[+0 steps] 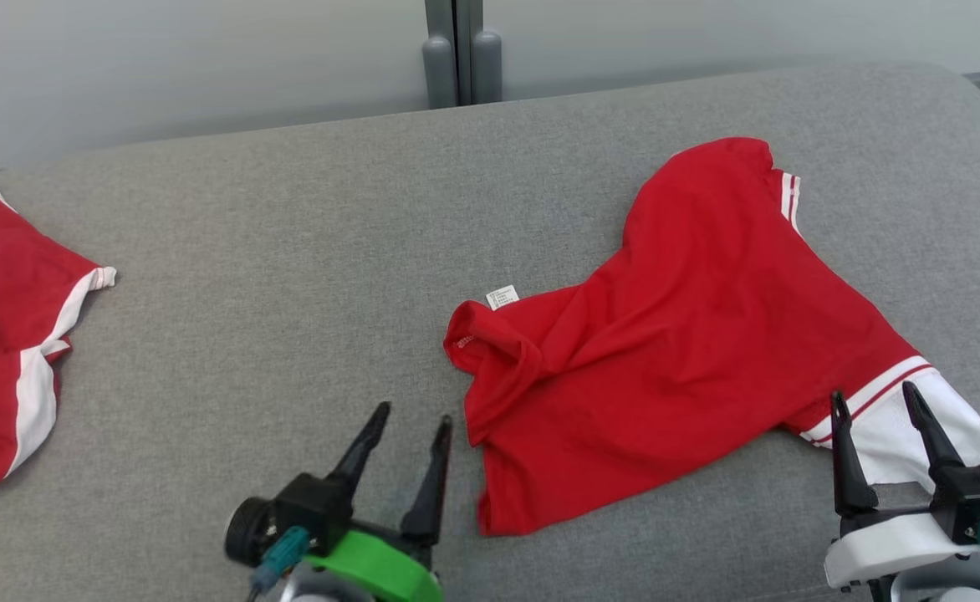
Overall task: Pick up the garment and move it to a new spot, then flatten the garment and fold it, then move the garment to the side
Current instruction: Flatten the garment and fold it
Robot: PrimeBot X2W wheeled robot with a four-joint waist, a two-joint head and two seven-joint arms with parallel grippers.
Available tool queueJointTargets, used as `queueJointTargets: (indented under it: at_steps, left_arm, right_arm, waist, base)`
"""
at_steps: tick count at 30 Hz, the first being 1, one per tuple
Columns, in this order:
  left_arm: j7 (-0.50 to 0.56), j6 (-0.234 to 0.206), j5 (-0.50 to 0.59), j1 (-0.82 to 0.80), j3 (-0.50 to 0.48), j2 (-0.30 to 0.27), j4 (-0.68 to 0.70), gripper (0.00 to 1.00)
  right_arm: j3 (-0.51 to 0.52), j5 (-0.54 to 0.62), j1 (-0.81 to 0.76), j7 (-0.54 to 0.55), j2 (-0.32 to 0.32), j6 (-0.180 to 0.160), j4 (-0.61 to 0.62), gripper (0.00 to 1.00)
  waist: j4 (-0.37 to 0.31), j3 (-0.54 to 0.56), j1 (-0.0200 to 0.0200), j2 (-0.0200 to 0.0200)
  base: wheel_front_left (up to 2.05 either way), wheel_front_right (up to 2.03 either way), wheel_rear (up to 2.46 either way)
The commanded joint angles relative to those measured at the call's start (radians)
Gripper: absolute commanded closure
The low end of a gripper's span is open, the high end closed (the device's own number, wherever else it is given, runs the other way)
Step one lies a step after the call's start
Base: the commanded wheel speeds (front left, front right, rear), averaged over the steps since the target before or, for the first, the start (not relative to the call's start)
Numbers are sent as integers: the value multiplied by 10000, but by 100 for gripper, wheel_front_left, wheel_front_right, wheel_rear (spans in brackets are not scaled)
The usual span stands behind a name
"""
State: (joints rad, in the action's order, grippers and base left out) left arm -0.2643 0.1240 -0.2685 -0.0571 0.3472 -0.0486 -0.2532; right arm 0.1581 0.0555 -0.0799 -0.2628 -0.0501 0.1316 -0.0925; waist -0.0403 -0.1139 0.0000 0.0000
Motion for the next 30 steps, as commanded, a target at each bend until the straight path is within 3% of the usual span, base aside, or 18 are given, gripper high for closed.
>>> queueJointTargets:
  at_steps: [1,7,12,13,14,21,30]
  left_arm:
    - [-2,61,-147,-538,398,-35,-311,0]
    - [96,62,-1060,-2205,2176,-283,-1980,0]
    - [152,59,-1474,-3252,2485,-416,-3252,0]
    - [179,60,-1544,-3430,2565,-412,-3532,70]
    - [181,60,-1606,-3584,2625,-401,-3715,100]
    - [66,61,-2841,-4779,2620,-725,-4287,100]
    - [-9,-309,-2804,-6448,1561,-1305,-5788,100]
  right_arm:
    - [-80,-61,187,-28,-10,-17,71,0]
    - [-388,-241,604,-28,-8,-17,134,0]
    - [-533,-426,784,-29,-5,-17,185,0]
    - [-511,-492,816,-29,-8,-17,186,0]
    - [-515,-540,835,-29,-7,-18,169,0]
    - [-443,-841,773,-29,-1,-16,82,0]
    - [-511,-1010,1049,-29,-5,-18,-9,0]
  waist:
    - [-186,-231,0,0]
    - [-698,-600,0,0]
    - [-1104,-870,0,0]
    - [-1174,-917,0,0]
    - [-1238,-953,0,0]
    - [-1548,-1086,0,0]
    - [-1826,-1394,0,0]
  base:
    - [0,0,0]
    - [0,0,0]
    - [0,0,0]
    - [0,0,0]
    - [0,0,0]
    - [0,0,0]
    - [0,0,0]
